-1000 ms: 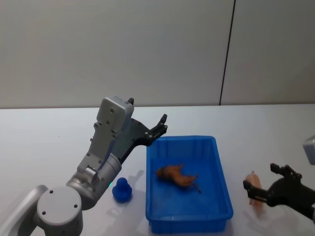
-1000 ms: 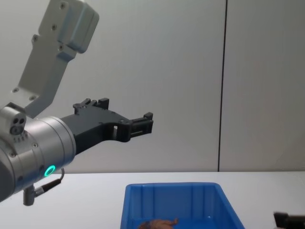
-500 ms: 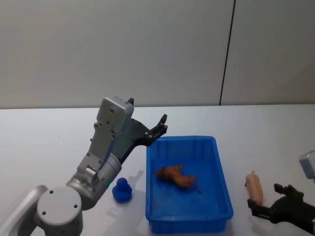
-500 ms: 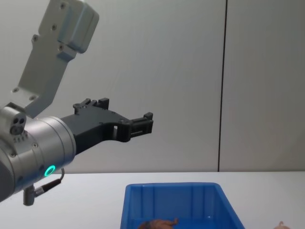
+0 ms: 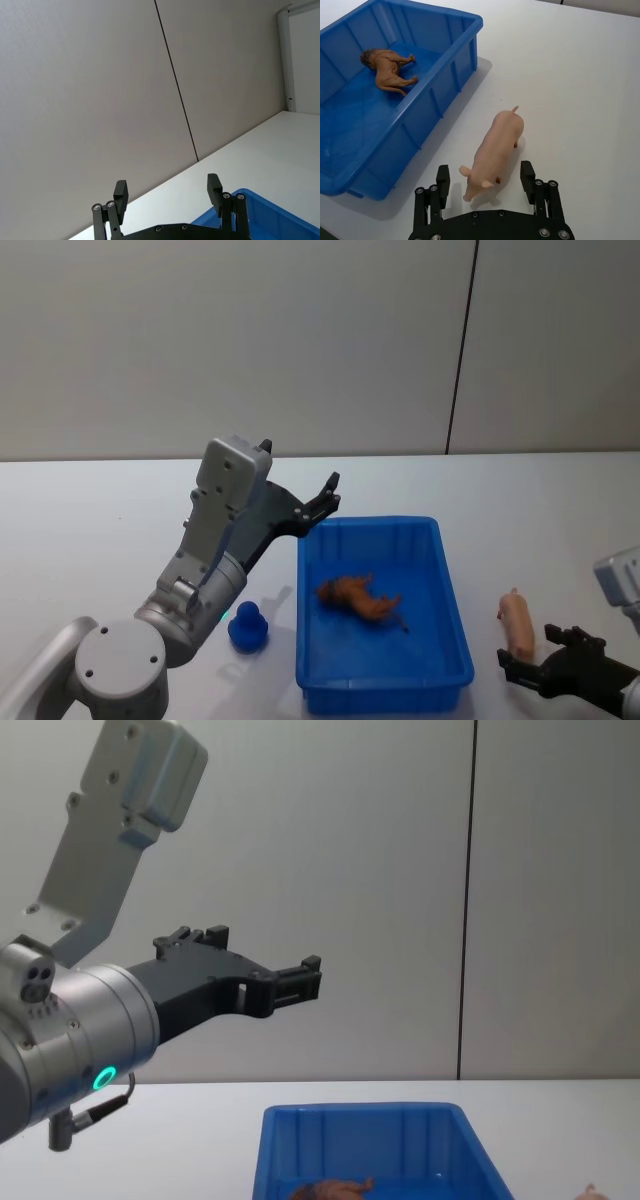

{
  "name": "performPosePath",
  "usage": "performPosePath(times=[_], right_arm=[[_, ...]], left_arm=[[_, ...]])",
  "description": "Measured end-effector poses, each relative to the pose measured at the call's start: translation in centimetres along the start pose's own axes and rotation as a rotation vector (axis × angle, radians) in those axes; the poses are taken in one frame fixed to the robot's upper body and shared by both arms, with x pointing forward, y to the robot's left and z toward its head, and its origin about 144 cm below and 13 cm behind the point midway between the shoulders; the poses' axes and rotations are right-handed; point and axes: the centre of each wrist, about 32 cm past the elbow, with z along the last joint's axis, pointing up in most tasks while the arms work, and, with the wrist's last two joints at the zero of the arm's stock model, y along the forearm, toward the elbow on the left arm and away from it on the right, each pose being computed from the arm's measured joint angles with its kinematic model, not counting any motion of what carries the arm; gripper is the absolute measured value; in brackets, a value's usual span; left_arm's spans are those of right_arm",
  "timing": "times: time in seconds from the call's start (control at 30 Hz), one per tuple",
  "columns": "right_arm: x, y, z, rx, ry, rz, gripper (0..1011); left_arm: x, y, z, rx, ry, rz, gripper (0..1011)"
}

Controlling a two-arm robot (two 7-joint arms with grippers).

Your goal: Pick up the two dolls from the table and place them into the box.

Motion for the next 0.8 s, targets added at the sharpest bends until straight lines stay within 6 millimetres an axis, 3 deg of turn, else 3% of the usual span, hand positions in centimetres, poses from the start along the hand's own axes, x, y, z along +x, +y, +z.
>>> performPosePath(times=[0.23, 0.63, 0.8], right_arm=[[0.06, 0.51, 0.04, 0.002, 0.011, 0.000, 731], [0.14, 0.92, 0.33, 0.017, 0.014, -0.010, 344], [0.15, 0.87, 0.72, 0.037, 0.006, -0.020, 329]], left_arm=[[0.00, 0.00, 0.00, 0.000, 0.000, 0.000, 1001], [0.00, 0.00, 0.00, 0.000, 0.000, 0.000, 1001], [0.00, 0.00, 0.00, 0.000, 0.000, 0.000, 1001]])
